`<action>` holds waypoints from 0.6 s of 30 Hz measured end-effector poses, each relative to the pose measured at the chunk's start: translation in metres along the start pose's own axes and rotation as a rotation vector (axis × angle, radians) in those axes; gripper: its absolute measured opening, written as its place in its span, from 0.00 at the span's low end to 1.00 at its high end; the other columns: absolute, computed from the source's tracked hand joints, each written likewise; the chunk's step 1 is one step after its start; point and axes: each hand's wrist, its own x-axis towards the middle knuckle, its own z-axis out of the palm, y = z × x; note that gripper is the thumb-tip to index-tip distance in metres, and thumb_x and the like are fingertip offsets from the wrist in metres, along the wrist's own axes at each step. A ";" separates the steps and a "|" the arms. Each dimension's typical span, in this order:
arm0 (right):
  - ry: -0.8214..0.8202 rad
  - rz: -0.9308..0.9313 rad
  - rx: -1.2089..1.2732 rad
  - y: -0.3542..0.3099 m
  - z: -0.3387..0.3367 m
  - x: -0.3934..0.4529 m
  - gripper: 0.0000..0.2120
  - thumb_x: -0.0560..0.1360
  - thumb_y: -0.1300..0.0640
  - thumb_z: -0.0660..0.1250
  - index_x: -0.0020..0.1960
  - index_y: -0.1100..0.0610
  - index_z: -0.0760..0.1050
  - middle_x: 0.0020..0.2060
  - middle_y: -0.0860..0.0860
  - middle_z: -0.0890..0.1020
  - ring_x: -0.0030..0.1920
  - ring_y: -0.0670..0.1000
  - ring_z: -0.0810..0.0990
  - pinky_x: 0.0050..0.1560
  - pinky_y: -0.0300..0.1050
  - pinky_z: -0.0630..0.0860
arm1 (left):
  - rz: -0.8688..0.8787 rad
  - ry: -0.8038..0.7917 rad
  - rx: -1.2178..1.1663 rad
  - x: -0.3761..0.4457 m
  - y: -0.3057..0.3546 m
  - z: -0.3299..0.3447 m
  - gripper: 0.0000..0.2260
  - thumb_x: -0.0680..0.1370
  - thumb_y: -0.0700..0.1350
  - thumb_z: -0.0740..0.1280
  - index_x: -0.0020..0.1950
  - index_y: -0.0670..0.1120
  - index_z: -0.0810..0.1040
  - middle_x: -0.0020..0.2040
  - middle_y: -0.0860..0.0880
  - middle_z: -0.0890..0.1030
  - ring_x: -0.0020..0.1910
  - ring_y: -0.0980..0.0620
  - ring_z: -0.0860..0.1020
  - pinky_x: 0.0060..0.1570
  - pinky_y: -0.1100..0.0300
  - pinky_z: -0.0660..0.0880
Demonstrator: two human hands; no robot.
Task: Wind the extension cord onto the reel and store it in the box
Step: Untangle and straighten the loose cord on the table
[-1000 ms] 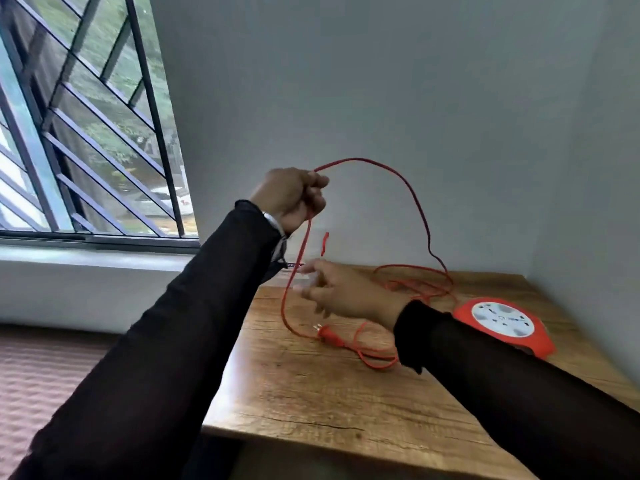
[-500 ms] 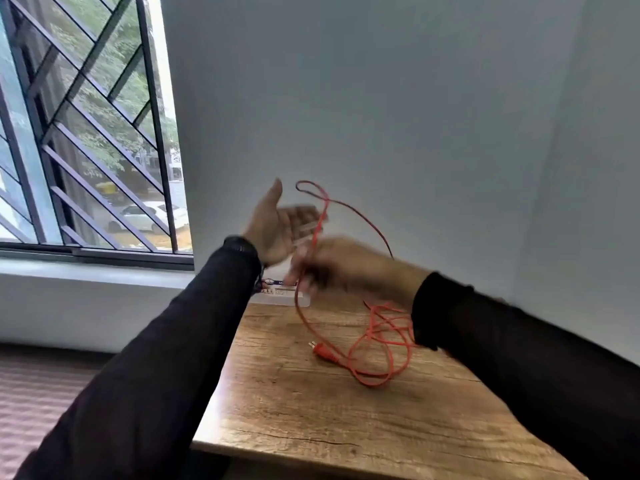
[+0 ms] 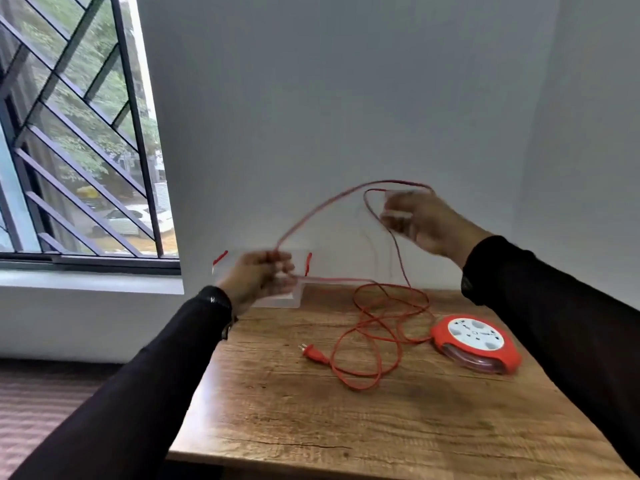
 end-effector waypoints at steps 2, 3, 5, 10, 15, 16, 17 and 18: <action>-0.214 0.128 -0.409 0.030 0.004 -0.009 0.20 0.73 0.64 0.70 0.62 0.57 0.69 0.52 0.53 0.76 0.43 0.53 0.78 0.39 0.41 0.77 | 0.059 0.056 -0.069 0.004 0.028 0.009 0.08 0.81 0.33 0.57 0.55 0.39 0.74 0.45 0.43 0.80 0.35 0.49 0.85 0.39 0.58 0.83; -0.299 0.148 -0.636 0.045 0.008 -0.010 0.32 0.71 0.62 0.72 0.70 0.56 0.63 0.60 0.55 0.73 0.49 0.56 0.79 0.44 0.45 0.78 | 0.083 0.041 -0.078 0.005 0.041 0.016 0.08 0.81 0.33 0.57 0.55 0.39 0.74 0.45 0.43 0.80 0.35 0.49 0.85 0.40 0.58 0.83; -0.445 0.122 -1.049 0.069 0.019 -0.012 0.46 0.67 0.54 0.76 0.77 0.50 0.51 0.73 0.54 0.61 0.67 0.58 0.71 0.63 0.50 0.71 | 0.128 -0.010 -0.122 0.001 0.066 0.030 0.08 0.81 0.33 0.57 0.53 0.40 0.75 0.44 0.44 0.80 0.36 0.48 0.85 0.41 0.58 0.83; -0.346 0.112 -1.288 0.106 0.032 -0.001 0.44 0.70 0.45 0.71 0.76 0.55 0.51 0.74 0.58 0.61 0.71 0.57 0.64 0.67 0.48 0.64 | 0.220 0.020 -0.366 -0.008 0.110 0.038 0.08 0.82 0.35 0.57 0.49 0.40 0.76 0.40 0.47 0.82 0.36 0.47 0.85 0.41 0.59 0.83; -0.588 0.401 -1.300 0.143 0.042 -0.026 0.32 0.66 0.34 0.69 0.62 0.54 0.73 0.60 0.51 0.76 0.57 0.54 0.76 0.56 0.49 0.76 | 0.144 0.284 -0.375 -0.006 0.108 0.013 0.09 0.81 0.33 0.56 0.44 0.37 0.73 0.42 0.44 0.79 0.37 0.45 0.82 0.33 0.59 0.82; -0.641 0.412 -1.369 0.155 0.043 -0.036 0.29 0.67 0.37 0.70 0.60 0.55 0.74 0.57 0.51 0.77 0.57 0.54 0.76 0.54 0.48 0.75 | 0.110 0.328 -0.379 -0.005 0.102 0.004 0.08 0.81 0.32 0.56 0.45 0.37 0.73 0.42 0.43 0.79 0.38 0.45 0.81 0.32 0.58 0.82; -0.674 0.383 -1.478 0.168 0.043 -0.045 0.26 0.69 0.41 0.70 0.59 0.56 0.74 0.55 0.52 0.77 0.56 0.55 0.76 0.53 0.46 0.74 | 0.081 0.368 -0.370 -0.004 0.095 -0.005 0.07 0.81 0.32 0.55 0.48 0.36 0.72 0.43 0.43 0.78 0.40 0.44 0.81 0.32 0.57 0.82; -0.685 0.312 -1.581 0.178 0.043 -0.053 0.23 0.70 0.44 0.70 0.58 0.56 0.74 0.53 0.54 0.78 0.54 0.55 0.76 0.52 0.46 0.73 | 0.053 0.392 -0.362 -0.003 0.088 -0.014 0.06 0.81 0.32 0.55 0.52 0.35 0.71 0.44 0.43 0.78 0.41 0.44 0.81 0.32 0.57 0.83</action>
